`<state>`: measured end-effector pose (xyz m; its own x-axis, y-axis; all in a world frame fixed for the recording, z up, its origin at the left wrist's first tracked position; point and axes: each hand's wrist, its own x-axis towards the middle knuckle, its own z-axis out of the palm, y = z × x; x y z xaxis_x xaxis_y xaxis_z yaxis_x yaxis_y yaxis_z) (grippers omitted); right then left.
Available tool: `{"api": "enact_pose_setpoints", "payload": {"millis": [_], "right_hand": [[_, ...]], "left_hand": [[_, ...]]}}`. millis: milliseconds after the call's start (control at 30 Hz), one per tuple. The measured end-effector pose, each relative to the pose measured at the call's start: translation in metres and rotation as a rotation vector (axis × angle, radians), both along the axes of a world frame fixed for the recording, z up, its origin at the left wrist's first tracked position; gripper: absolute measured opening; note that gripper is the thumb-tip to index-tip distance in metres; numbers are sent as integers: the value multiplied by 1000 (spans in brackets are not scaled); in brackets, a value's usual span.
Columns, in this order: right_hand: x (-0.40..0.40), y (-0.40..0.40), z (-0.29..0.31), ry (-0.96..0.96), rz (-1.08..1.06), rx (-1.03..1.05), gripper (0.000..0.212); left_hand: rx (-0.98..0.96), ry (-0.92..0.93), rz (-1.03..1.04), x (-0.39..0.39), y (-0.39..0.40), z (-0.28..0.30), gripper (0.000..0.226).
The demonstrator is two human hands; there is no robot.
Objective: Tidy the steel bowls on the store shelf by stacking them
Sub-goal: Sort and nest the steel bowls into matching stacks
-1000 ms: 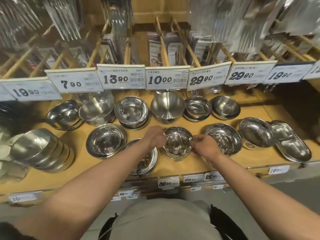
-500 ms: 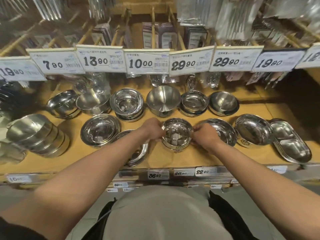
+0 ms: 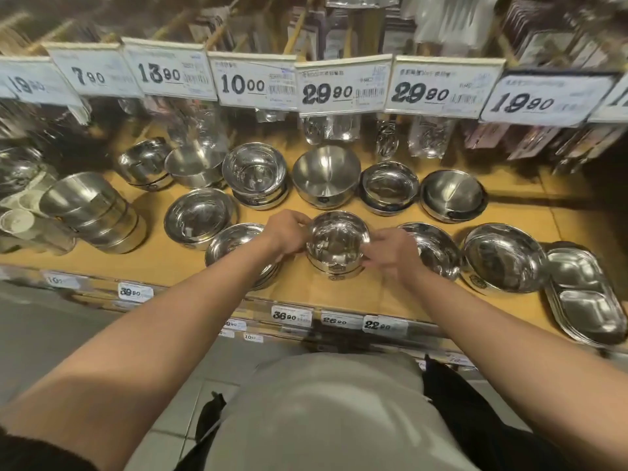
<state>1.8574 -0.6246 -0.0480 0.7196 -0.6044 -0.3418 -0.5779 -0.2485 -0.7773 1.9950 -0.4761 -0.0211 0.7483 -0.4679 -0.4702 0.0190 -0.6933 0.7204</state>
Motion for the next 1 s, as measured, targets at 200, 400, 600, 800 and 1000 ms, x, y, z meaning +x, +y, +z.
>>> {"api": "enact_pose_setpoints", "payload": {"millis": [200, 400, 600, 800, 1000], "right_hand": [[-2, 0, -1, -67, -82, 122, 18], [-2, -3, 3, -30, -30, 114, 13], [0, -4, 5, 28, 40, 41, 11], [-2, -3, 10, 55, 95, 26, 9], [-33, -31, 23, -91, -76, 143, 14]], "left_hand": [[4, -19, 60, -7, -2, 4, 30], [46, -8, 67, -11, -2, 7, 26], [47, 9, 65, -10, -2, 4, 29], [68, 6, 60, -10, 0, 3, 36], [211, -349, -52, -16, 5, 20, 42]]}}
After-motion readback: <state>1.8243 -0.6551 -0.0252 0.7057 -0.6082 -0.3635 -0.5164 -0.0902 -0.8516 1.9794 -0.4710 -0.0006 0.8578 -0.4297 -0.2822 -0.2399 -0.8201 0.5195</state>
